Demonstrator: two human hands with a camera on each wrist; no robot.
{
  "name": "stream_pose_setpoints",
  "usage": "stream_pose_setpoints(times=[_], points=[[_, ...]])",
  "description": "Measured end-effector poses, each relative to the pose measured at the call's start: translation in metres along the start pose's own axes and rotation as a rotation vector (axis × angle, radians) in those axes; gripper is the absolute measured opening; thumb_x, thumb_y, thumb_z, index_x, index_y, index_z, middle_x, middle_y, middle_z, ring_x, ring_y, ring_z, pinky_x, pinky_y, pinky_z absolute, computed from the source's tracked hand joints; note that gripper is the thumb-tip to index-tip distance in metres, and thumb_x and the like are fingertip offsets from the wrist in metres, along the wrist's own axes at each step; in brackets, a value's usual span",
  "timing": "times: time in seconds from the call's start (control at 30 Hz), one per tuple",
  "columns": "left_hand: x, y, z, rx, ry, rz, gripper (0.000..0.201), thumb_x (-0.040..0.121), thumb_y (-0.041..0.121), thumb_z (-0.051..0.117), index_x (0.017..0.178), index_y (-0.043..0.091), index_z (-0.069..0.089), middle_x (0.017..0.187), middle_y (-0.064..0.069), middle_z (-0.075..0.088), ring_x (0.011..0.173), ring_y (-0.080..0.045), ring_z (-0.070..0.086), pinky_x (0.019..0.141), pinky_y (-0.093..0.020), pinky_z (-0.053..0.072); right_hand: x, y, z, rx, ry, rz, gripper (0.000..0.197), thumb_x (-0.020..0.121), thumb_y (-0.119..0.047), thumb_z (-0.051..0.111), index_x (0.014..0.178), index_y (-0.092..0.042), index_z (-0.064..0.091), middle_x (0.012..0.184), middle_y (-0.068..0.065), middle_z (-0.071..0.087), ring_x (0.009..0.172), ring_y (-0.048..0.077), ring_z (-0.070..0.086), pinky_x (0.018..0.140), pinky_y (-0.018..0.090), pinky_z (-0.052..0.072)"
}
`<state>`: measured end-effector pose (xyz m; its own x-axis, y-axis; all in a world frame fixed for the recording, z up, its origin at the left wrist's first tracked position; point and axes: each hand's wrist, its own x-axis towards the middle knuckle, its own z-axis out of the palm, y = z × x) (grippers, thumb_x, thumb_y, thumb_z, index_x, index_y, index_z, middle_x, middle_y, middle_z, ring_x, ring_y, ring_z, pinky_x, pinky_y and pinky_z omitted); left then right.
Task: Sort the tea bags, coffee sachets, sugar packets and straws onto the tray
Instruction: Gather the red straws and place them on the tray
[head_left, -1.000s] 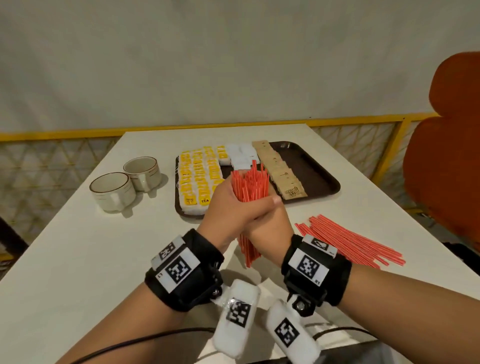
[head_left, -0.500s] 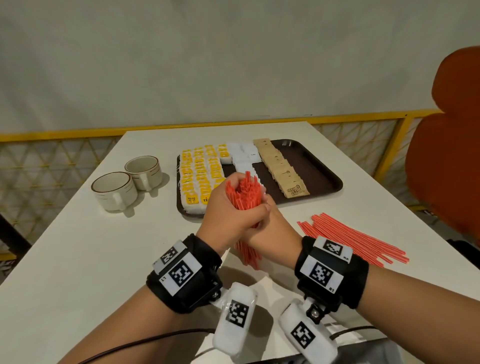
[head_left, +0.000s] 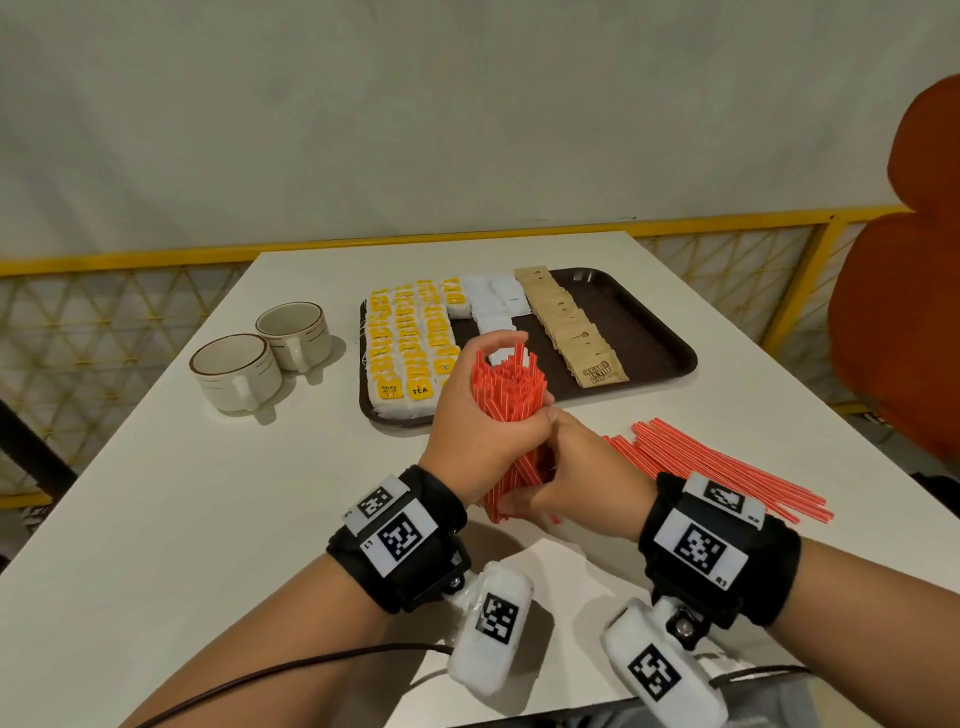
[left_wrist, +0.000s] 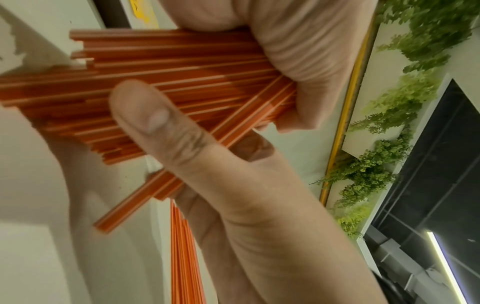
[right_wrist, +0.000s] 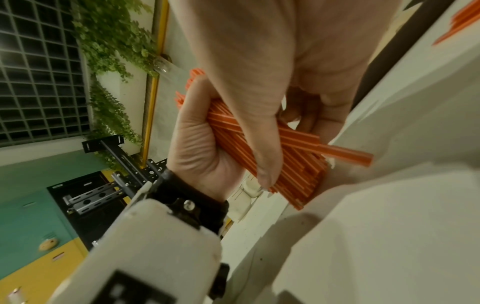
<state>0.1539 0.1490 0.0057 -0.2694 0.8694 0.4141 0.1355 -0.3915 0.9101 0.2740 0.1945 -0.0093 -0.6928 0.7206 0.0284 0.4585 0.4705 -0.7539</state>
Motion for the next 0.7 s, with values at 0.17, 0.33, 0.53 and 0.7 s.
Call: stream_pose_setpoints(times=[0.17, 0.33, 0.53, 0.7], points=[[-0.001, -0.005, -0.004, -0.036, 0.062, -0.003, 0.067, 0.068, -0.008, 0.072, 0.117, 0.032, 0.050, 0.109, 0.008, 0.061, 0.088, -0.015, 0.067, 0.075, -0.024, 0.053, -0.003, -0.001, -0.002, -0.041, -0.057, 0.049, 0.069, 0.066, -0.023, 0.086, 0.119, -0.016, 0.043, 0.083, 0.000, 0.066, 0.069, 0.010, 0.062, 0.066, 0.027, 0.053], [0.001, -0.010, -0.007, -0.094, 0.141, -0.014, 0.070, 0.071, -0.012, 0.069, 0.121, 0.032, 0.048, 0.105, -0.007, 0.061, 0.087, -0.019, 0.068, 0.078, -0.026, 0.053, -0.008, 0.001, -0.007, 0.031, 0.001, 0.057, 0.039, 0.072, -0.010, 0.080, 0.090, -0.010, 0.046, 0.076, 0.008, 0.070, 0.068, 0.021, 0.068, 0.073, 0.042, 0.056], [0.002, -0.012, -0.006, -0.105, 0.142, -0.015, 0.068, 0.068, -0.005, 0.072, 0.119, 0.035, 0.048, 0.110, -0.013, 0.059, 0.089, -0.020, 0.067, 0.080, -0.028, 0.053, -0.009, 0.001, -0.005, 0.107, 0.029, 0.039, 0.028, 0.073, -0.007, 0.079, 0.066, -0.011, 0.052, 0.070, 0.009, 0.072, 0.067, 0.019, 0.072, 0.065, 0.028, 0.057], [0.002, -0.014, -0.002, -0.084, 0.147, 0.000, 0.066, 0.064, 0.002, 0.072, 0.117, 0.036, 0.050, 0.116, -0.018, 0.057, 0.094, -0.025, 0.066, 0.077, -0.023, 0.052, -0.015, -0.001, 0.000, 0.138, 0.114, 0.055, 0.026, 0.072, -0.011, 0.080, 0.064, -0.012, 0.055, 0.065, 0.005, 0.071, 0.068, 0.016, 0.071, 0.065, 0.028, 0.055]])
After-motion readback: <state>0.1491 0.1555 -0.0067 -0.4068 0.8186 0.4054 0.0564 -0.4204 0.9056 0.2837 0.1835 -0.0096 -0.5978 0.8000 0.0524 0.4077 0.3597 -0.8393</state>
